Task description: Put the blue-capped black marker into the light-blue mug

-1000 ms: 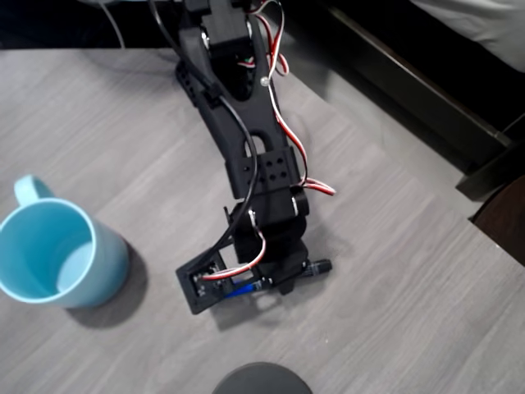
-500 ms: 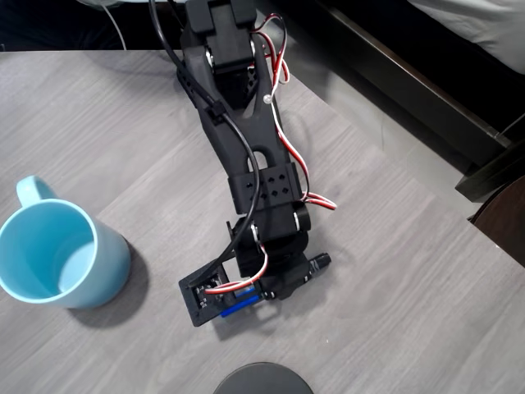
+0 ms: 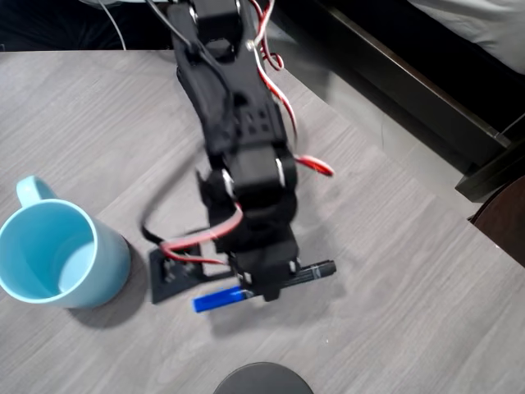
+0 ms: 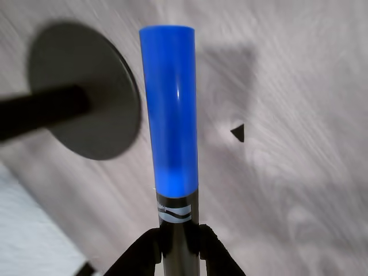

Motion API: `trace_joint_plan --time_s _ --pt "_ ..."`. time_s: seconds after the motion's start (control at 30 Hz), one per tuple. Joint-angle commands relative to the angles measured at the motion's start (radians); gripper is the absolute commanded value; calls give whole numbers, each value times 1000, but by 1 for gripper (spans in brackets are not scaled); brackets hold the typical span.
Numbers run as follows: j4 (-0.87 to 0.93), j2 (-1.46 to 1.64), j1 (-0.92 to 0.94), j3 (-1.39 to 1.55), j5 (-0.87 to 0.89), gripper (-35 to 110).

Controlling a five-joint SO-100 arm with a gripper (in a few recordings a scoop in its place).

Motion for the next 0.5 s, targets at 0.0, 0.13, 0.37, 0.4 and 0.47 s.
trace_joint_plan --time_s 0.0,0.13,0.37,0.4,0.47 --pt "130 46 41 -166 8 0" --pt "149 123 100 -160 -35 0" --pt "166 219 195 -169 -94 0" --pt "175 227 201 -169 -94 0" --pt "183 249 218 -160 -84 0"
